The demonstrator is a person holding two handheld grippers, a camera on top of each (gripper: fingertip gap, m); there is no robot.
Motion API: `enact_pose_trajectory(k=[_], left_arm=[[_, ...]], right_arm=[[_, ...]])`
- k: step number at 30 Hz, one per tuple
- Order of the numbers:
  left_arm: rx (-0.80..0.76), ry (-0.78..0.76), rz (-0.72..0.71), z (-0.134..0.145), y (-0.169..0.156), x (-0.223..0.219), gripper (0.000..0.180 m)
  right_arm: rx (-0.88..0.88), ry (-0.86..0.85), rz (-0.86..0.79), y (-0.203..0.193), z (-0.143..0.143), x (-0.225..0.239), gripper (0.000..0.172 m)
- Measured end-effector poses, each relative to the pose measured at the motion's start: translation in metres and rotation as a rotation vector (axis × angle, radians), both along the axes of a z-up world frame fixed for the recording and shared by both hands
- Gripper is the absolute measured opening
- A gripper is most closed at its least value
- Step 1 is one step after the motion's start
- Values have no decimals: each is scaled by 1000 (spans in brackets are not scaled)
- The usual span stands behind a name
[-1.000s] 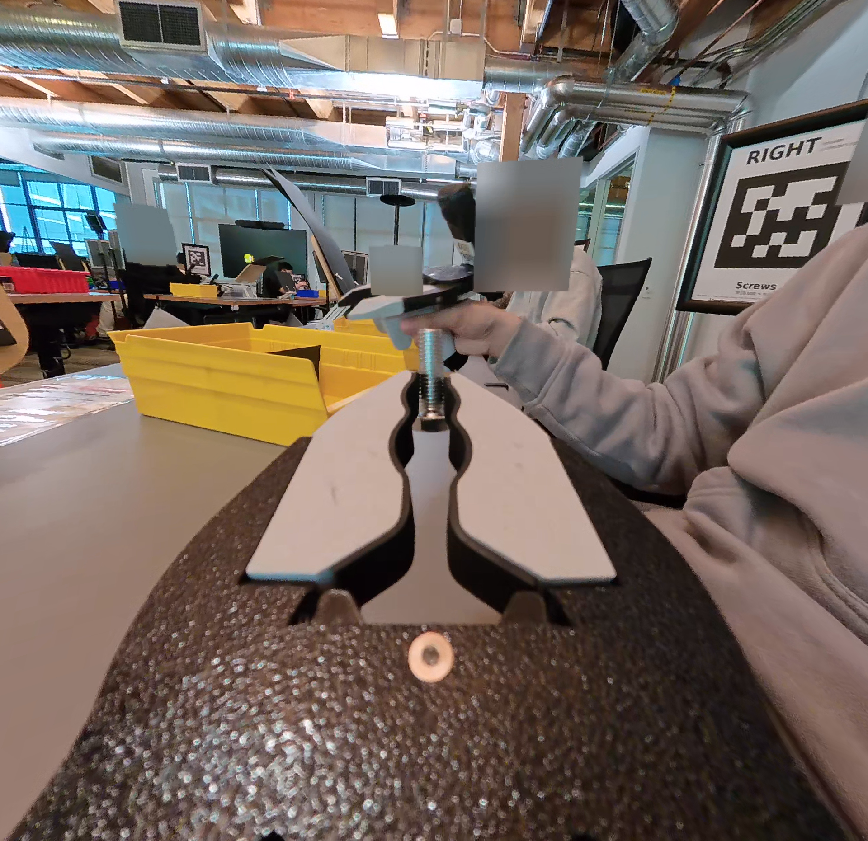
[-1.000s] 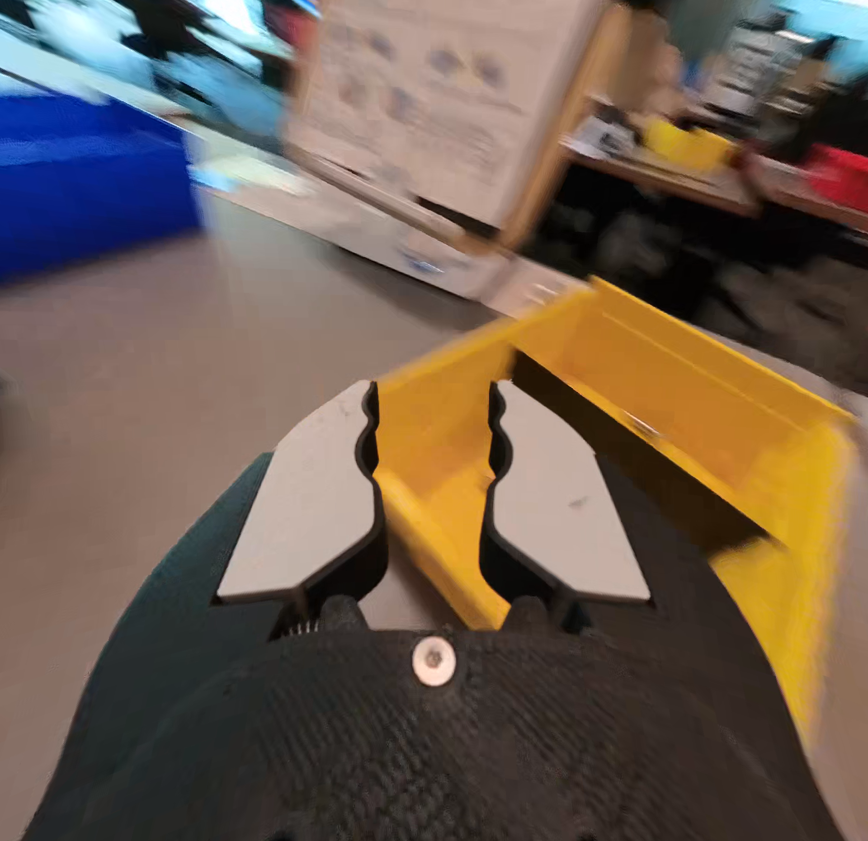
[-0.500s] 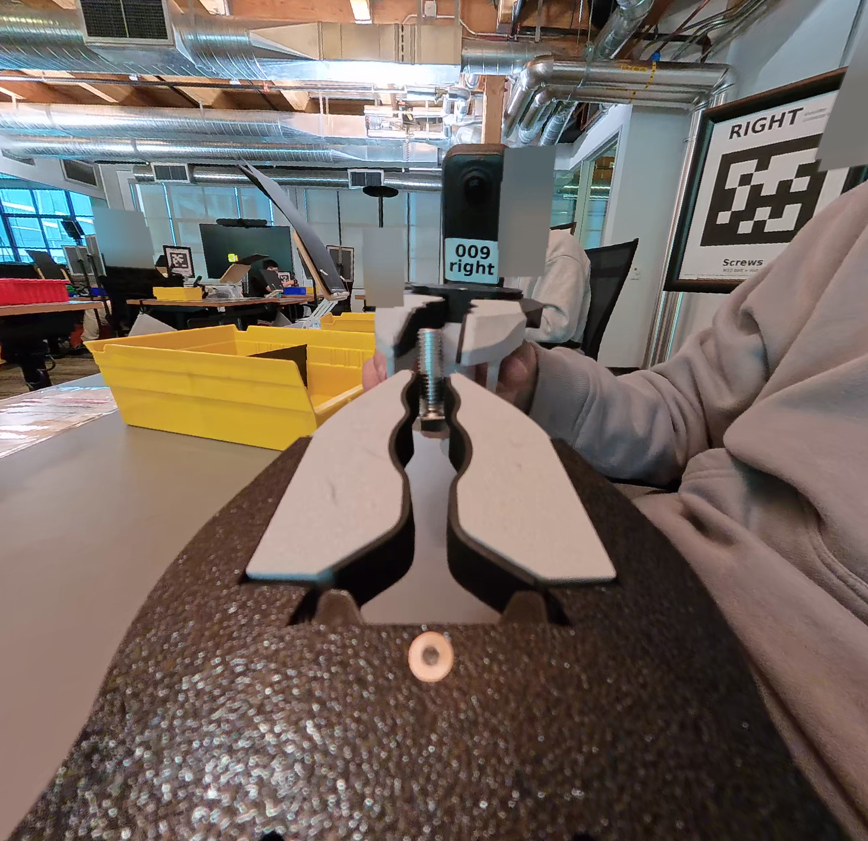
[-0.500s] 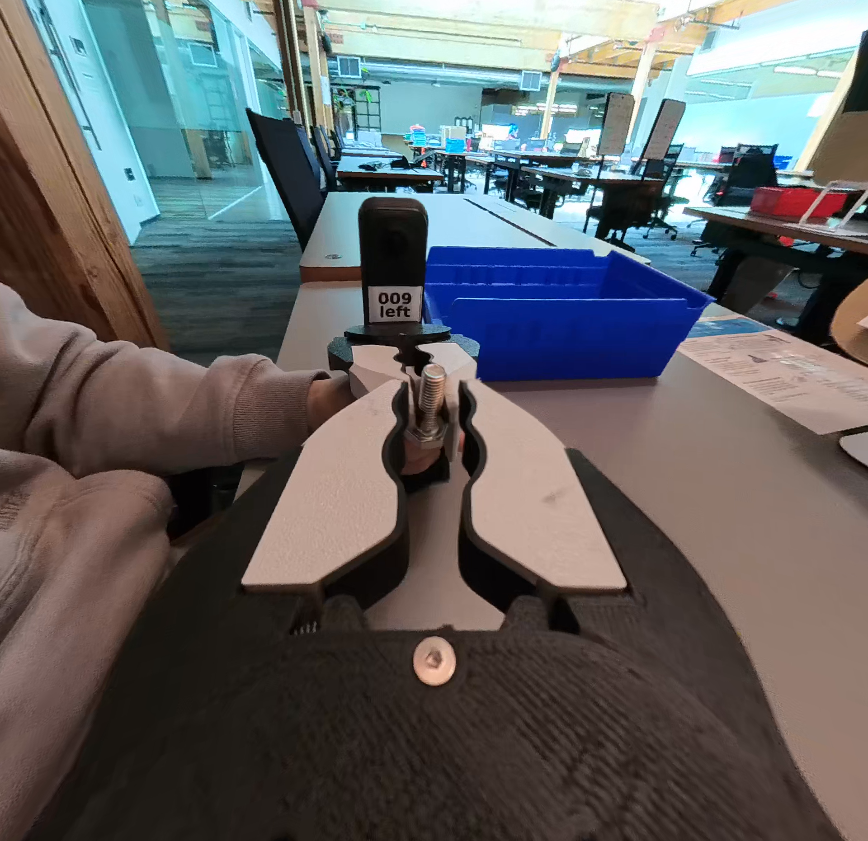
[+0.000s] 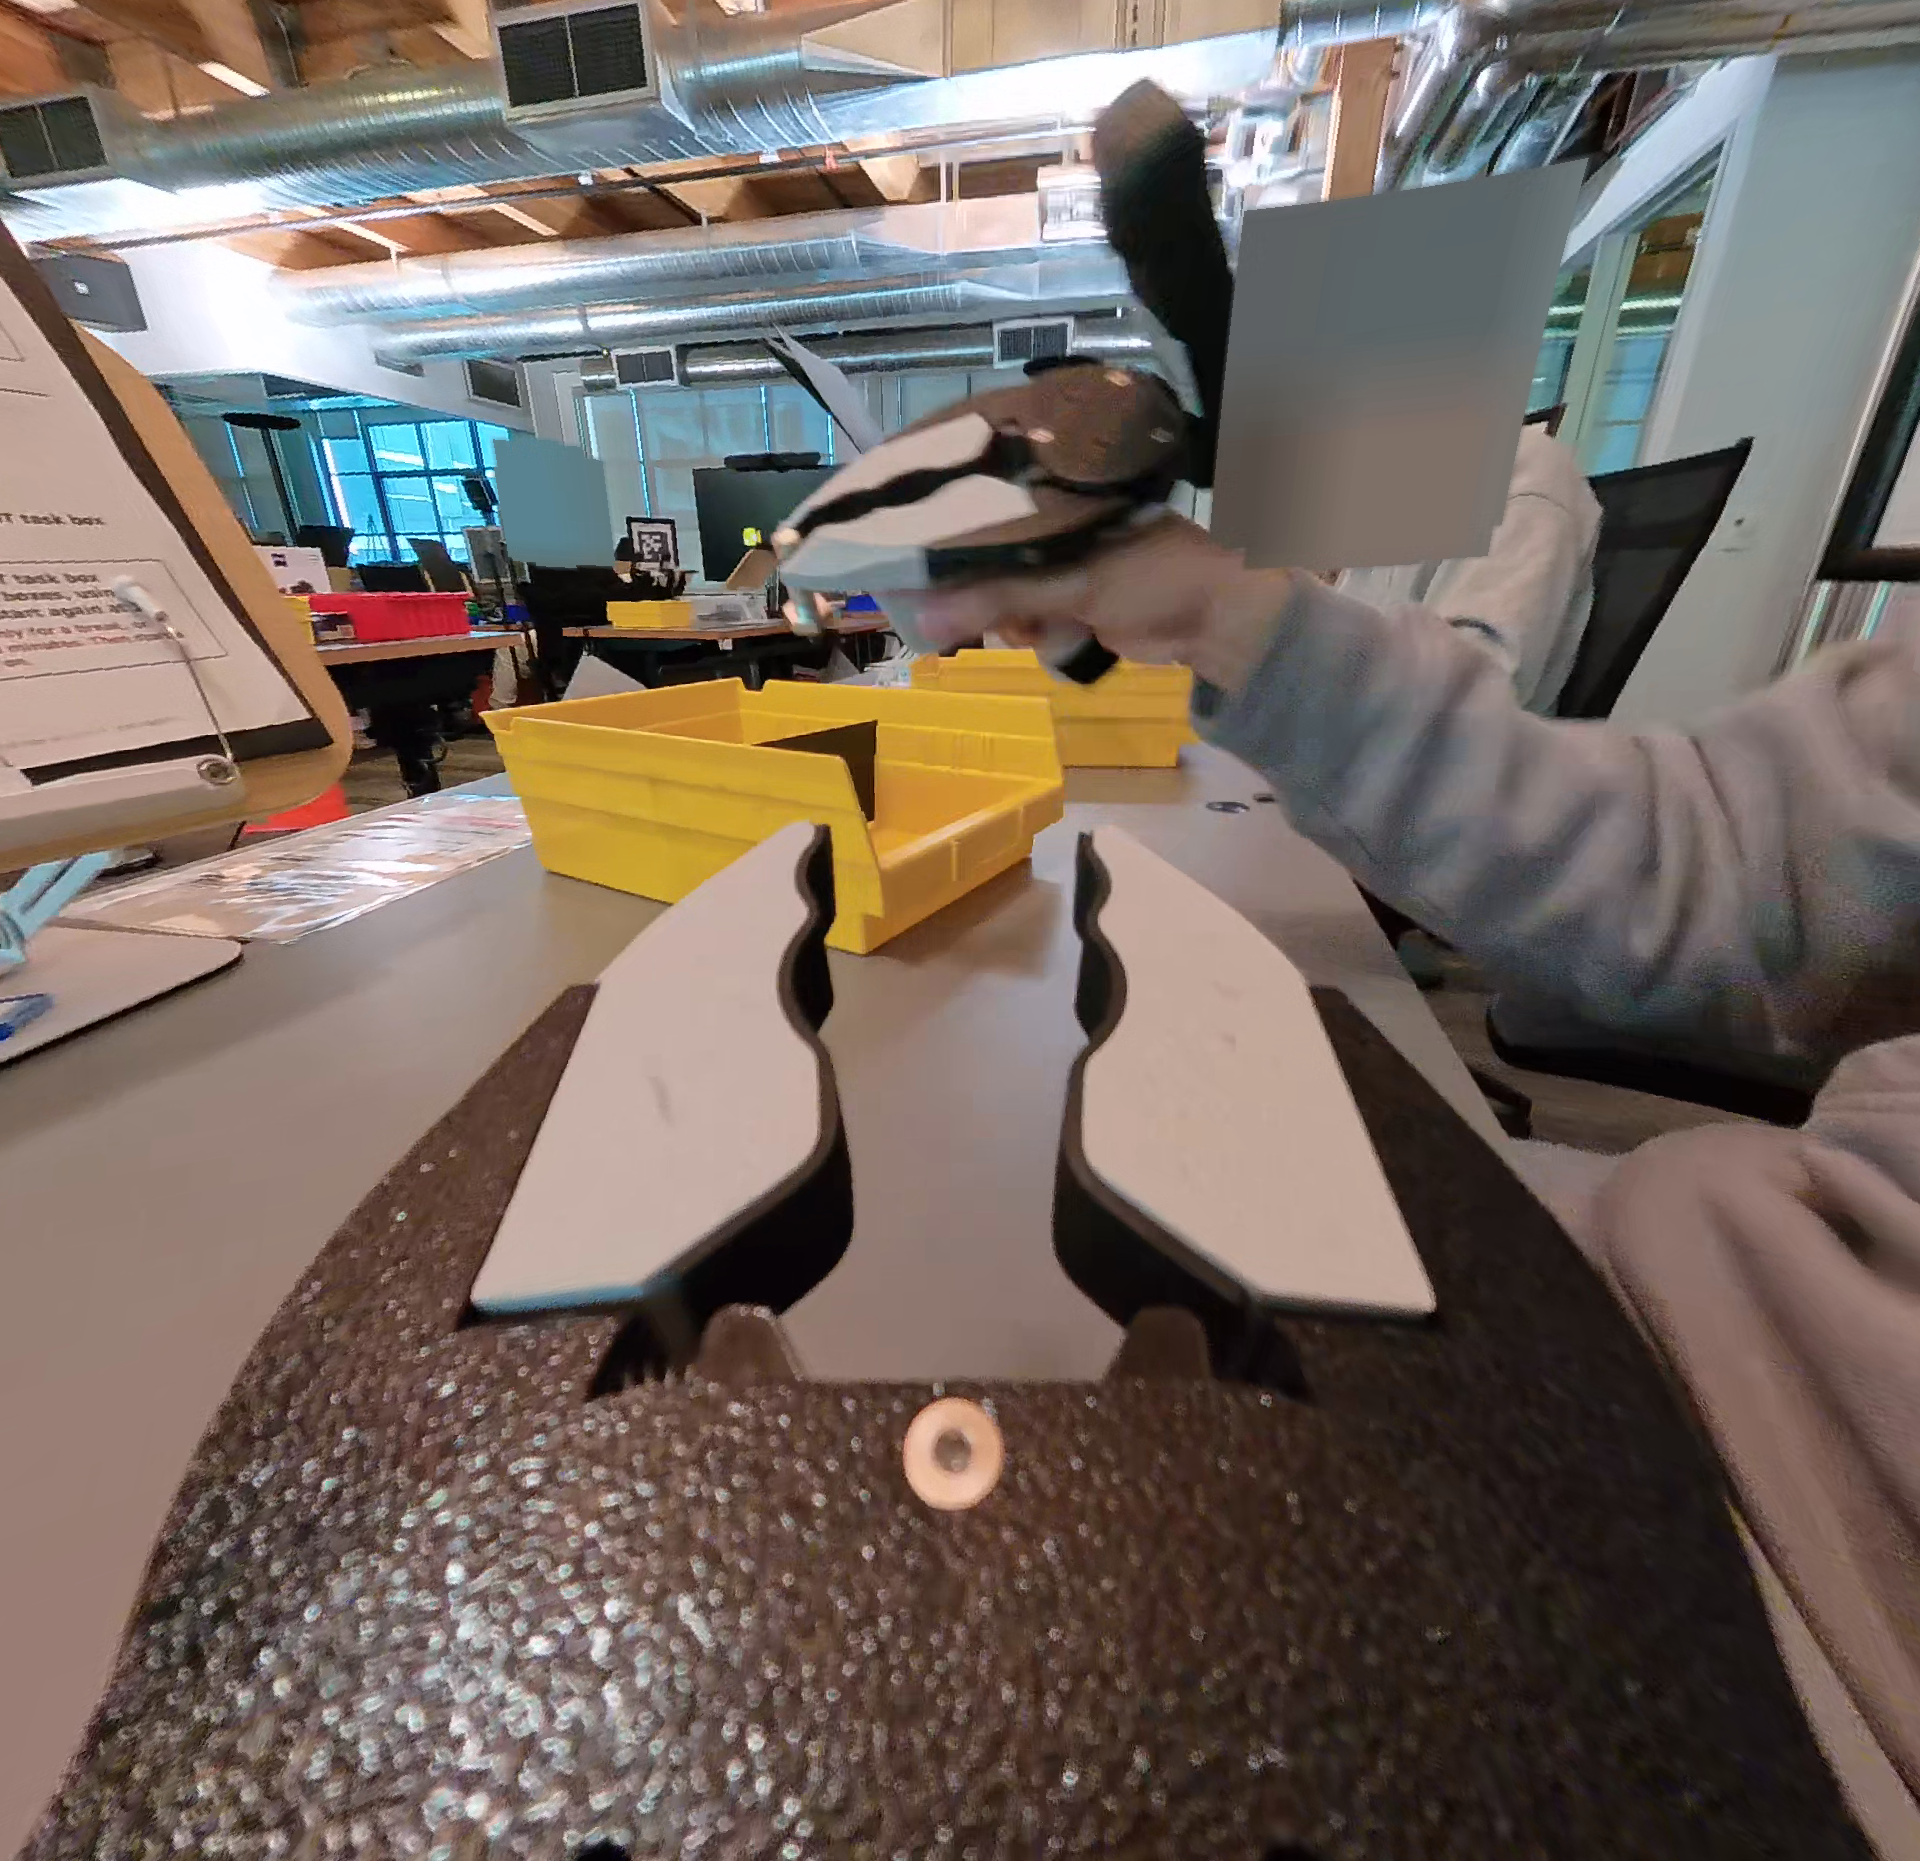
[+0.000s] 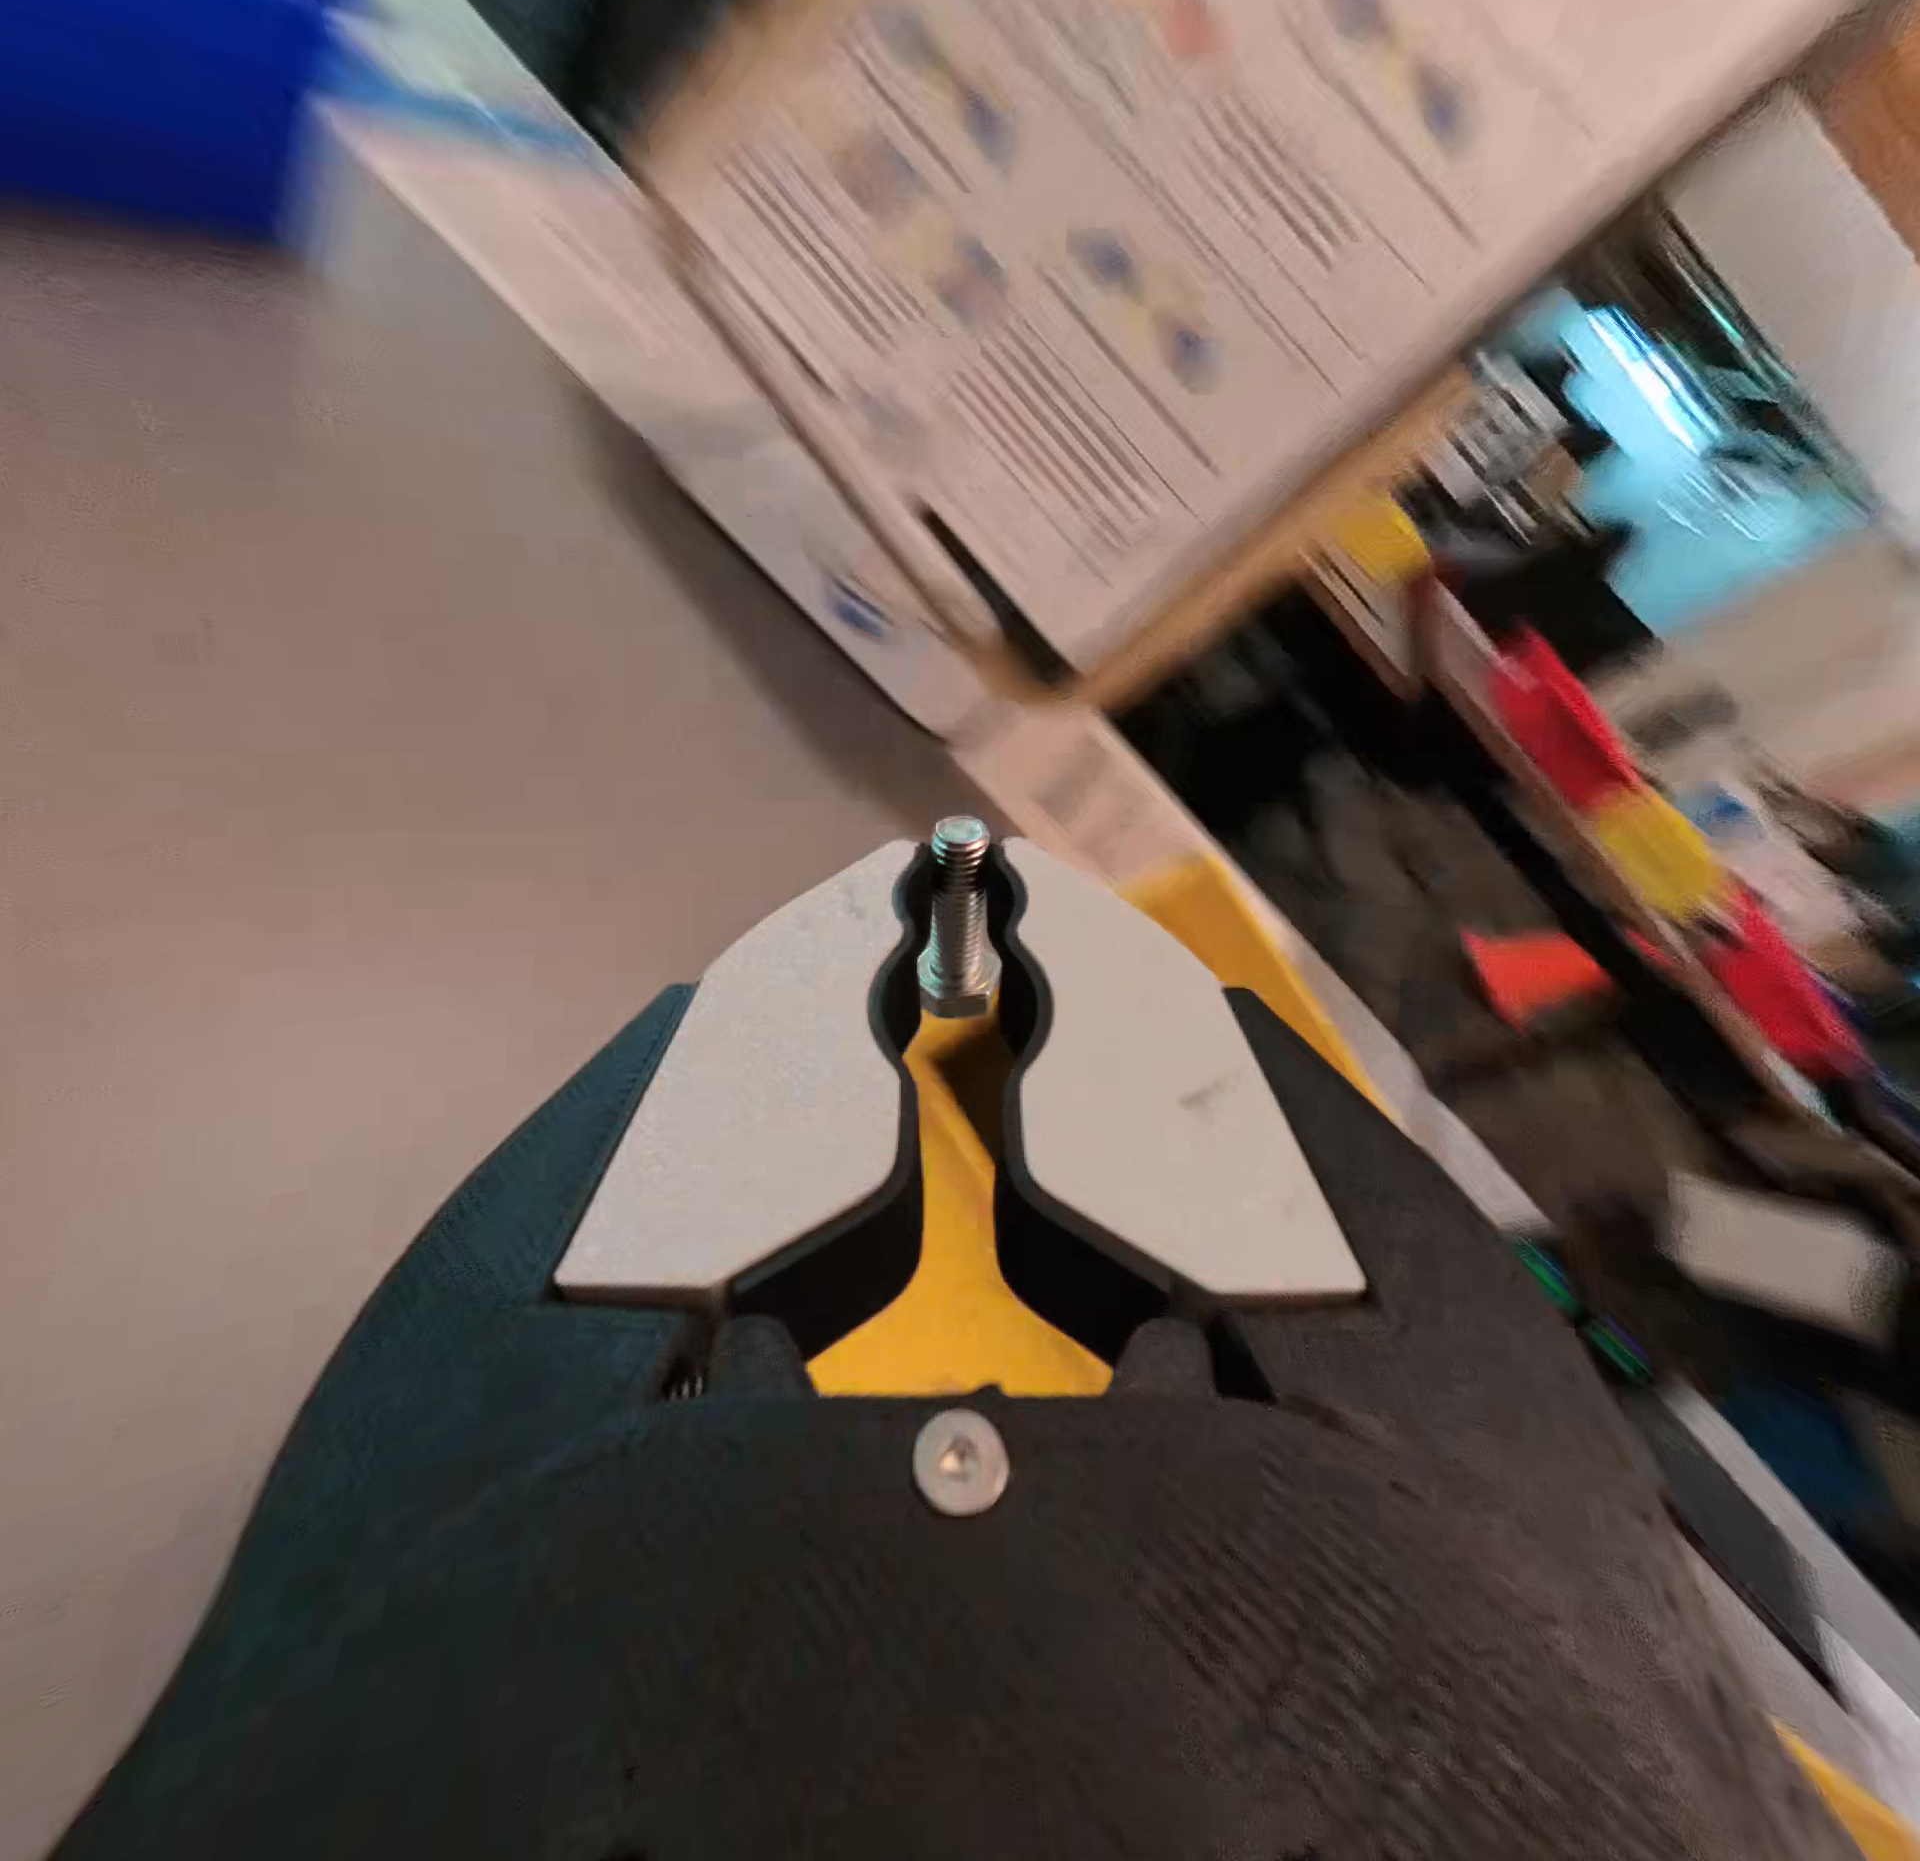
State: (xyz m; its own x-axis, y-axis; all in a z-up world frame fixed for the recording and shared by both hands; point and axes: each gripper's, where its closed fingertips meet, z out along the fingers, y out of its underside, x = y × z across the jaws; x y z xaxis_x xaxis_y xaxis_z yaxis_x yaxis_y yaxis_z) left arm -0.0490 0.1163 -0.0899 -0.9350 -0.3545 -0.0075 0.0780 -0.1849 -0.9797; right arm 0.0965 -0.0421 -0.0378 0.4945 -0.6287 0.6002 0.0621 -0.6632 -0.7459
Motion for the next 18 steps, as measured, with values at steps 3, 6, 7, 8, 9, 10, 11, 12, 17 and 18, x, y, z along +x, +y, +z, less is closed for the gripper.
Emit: enact_pose_trajectory(k=[3, 6, 7, 8, 9, 10, 11, 12, 17, 18], left_arm=[[60, -8, 8, -6, -6, 0, 46], [125, -32, 32, -12, -13, -1, 48], [142, -31, 50, -14, -14, 1, 49], [153, -18, 69, -15, -14, 2, 49], [156, 0, 86, -15, -14, 4, 49], [152, 17, 107, -13, -12, 6, 49], [149, 33, 140, -10, -7, 9, 49], [154, 48, 179, -7, 1, 14, 49], [266, 191, 511, 19, 101, 43, 54], [277, 223, 575, 26, 129, 46, 55]], right_arm=[[-203, 110, -274, -85, -13, 75, 10], [-355, 247, -393, -138, -42, 123, 10], [-383, 279, -403, -147, -52, 134, 10], [-409, 305, -405, -153, -61, 142, 10], [-438, 336, -399, -158, -71, 148, 10], [-453, 367, -401, -162, -81, 152, 10], [-444, 390, -411, -165, -89, 157, 10], [-404, 386, -412, -165, -92, 163, 13], [-109, 282, -414, -158, -66, 178, 40], [-56, 264, -391, -155, -59, 177, 44]])
